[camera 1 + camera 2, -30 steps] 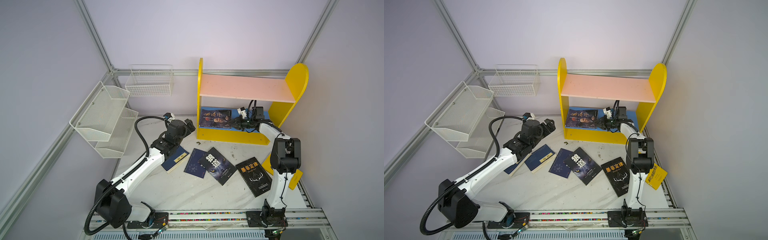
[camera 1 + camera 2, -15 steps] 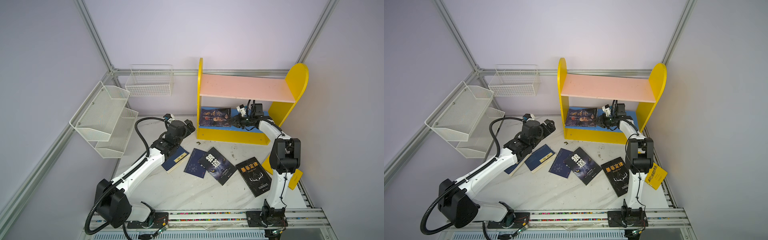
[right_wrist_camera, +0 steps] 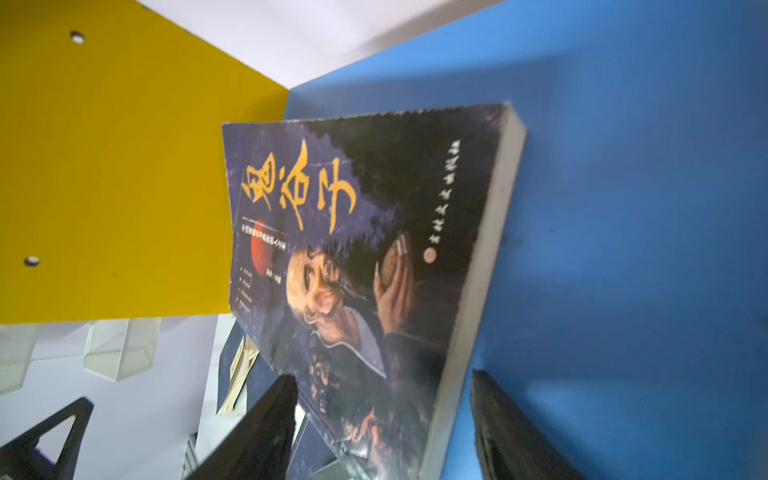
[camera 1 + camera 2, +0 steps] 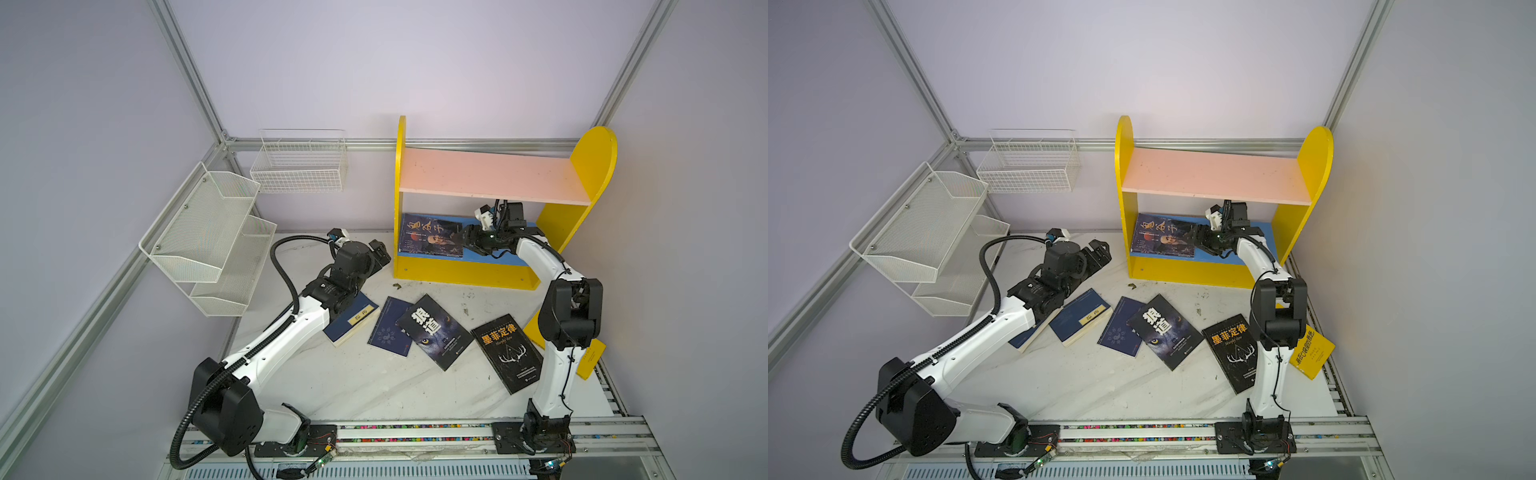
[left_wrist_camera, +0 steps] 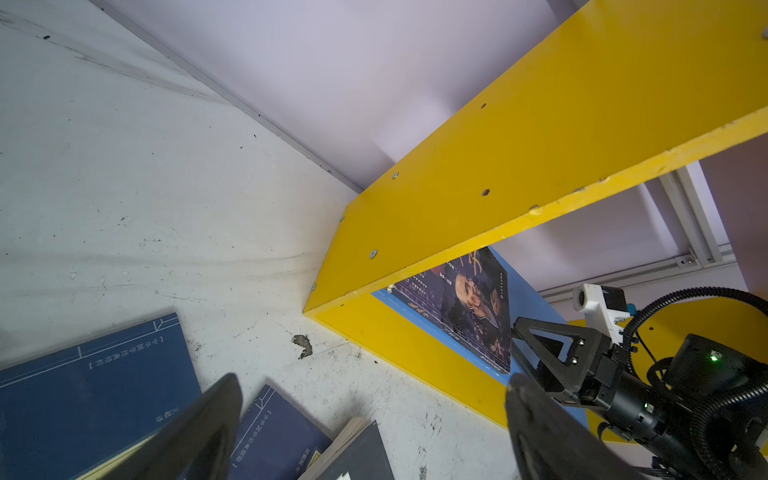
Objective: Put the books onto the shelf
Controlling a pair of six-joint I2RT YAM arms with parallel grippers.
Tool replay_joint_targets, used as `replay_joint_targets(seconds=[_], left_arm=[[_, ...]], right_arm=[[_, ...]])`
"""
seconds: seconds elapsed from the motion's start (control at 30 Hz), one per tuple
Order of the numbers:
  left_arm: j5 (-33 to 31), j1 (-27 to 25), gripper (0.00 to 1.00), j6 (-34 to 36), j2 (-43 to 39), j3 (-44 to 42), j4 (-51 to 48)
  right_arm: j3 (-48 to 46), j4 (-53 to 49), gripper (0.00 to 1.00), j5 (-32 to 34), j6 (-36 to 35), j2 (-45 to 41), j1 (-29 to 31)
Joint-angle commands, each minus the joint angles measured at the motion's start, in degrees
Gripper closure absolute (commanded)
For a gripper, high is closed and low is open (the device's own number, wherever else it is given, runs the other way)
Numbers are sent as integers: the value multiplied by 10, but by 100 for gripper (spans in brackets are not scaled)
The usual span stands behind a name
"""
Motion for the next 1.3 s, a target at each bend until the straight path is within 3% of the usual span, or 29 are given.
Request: replay_joint_targets(seconds=[0.0,0.13,0.33,0.5,0.7,0.83,1.07,1.27], left_arm=[[-2,6,3,-8,-15,-27,15],[-5,7,2,-8,-21,-34,11],[5,9,2,15,-14,-33,-15],[19,9,1,27,-14,-50,-32],[60,9,0,53,-24,-86,-40],[125,10,0,48,-16,-110,-19],[240,3,1,-57,57,-156,62],[253,-34,2,-148,106,-215,157]], right_arm=[[20,-39,30,67,-12,-25,0],[22,-73,30,125,-27,-37,8],[-33,5,32,107,8,-66,36],[-22,-5,33,125,8,-63,66],[-43,-35,32,230,23,-123,66],[-127,-44,31,286,23,-205,66],[-373,39,32,221,47,-347,89],[-493,126,33,199,77,-365,133]])
